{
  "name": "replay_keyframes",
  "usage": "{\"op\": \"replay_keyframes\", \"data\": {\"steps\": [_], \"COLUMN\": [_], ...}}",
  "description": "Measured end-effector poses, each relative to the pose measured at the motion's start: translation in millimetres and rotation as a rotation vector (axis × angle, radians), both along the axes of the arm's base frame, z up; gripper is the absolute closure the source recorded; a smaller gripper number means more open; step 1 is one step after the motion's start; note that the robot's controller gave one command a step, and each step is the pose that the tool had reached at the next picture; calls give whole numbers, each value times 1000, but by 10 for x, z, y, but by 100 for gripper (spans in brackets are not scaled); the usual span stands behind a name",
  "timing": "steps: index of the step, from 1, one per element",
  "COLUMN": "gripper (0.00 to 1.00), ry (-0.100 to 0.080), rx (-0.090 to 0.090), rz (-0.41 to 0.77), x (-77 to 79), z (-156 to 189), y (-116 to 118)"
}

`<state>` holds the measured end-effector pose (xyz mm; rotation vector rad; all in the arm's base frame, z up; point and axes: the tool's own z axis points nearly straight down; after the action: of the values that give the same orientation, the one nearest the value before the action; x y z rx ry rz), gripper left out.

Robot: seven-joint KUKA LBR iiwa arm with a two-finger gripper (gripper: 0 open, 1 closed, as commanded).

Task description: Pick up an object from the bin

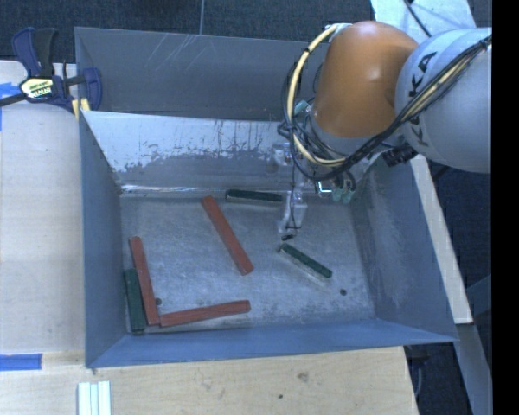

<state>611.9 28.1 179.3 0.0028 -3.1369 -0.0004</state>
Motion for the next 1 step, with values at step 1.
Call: {"op": "replay_keyframes", "data": {"steps": [1], "gripper": [0], "ry": [-1], "rx": [-3], "rz": [-106], "x": [-200], "z": [-620], "y": [-723]}}
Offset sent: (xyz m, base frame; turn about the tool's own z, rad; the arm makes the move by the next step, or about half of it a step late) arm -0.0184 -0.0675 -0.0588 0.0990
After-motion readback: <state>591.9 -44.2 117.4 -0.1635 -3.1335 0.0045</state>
